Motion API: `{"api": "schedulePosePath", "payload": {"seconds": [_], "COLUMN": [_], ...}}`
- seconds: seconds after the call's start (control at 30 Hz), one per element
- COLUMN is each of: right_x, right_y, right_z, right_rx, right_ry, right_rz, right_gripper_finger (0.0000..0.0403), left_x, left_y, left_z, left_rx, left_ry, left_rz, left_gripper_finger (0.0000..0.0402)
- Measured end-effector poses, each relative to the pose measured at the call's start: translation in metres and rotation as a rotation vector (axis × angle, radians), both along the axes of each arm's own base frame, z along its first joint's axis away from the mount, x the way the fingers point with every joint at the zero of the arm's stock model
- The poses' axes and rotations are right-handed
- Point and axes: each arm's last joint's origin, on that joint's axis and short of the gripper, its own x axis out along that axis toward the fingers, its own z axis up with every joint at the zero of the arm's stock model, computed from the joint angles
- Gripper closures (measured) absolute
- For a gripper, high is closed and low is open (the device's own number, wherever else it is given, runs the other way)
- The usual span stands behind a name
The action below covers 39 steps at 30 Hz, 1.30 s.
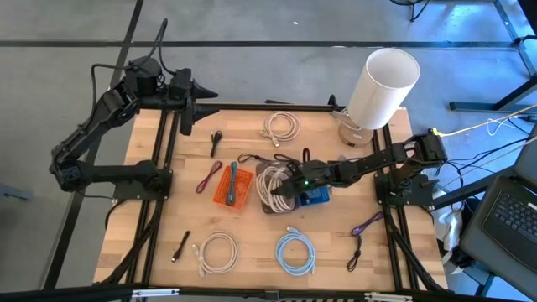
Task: Pick & Place USB Port
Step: Put the light brown HDMI cable into the black bin
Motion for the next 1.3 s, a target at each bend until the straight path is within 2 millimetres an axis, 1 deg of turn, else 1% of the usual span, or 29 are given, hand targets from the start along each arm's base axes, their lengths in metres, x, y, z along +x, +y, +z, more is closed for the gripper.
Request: {"api": "schedulePosePath", "payload": {"seconds": [0.17, 0.23, 0.5, 0.63, 0.77, 1.1, 1.3], "right_x": [-0.001, 0.000, 0.009, 0.012, 0.012, 0.011, 0.007], "right_y": [0.000, -0.001, -0.001, 0.000, 0.000, 0.000, -0.002], "right_z": [-0.004, -0.003, 0.012, 0.016, 0.016, 0.015, 0.007], "right_rx": [0.017, 0.010, -0.007, -0.015, -0.011, -0.010, -0.023], "right_ry": [0.036, 0.026, -0.047, -0.065, -0.065, -0.047, 0.053], "right_rz": [-0.018, -0.038, -0.047, -0.043, -0.037, -0.038, -0.078], "right_gripper_finger": [0.0388, 0.0378, 0.0261, 0.0230, 0.0222, 0.0227, 0.0227], "left_x": [0.005, 0.007, 0.010, 0.010, 0.010, 0.010, 0.010], "left_y": [0.004, 0.005, 0.008, 0.008, 0.008, 0.008, 0.008], "left_z": [-0.003, -0.004, -0.006, -0.006, -0.006, -0.006, -0.006], "left_rx": [-0.013, -0.018, -0.026, -0.024, -0.025, -0.028, -0.030], "left_ry": [0.011, 0.017, 0.028, 0.028, 0.027, 0.028, 0.030], "left_rz": [0.000, 0.000, -0.001, -0.002, -0.005, -0.004, -0.004], "left_gripper_finger": [0.0162, 0.0162, 0.0162, 0.0162, 0.0162, 0.0162, 0.0162]}}
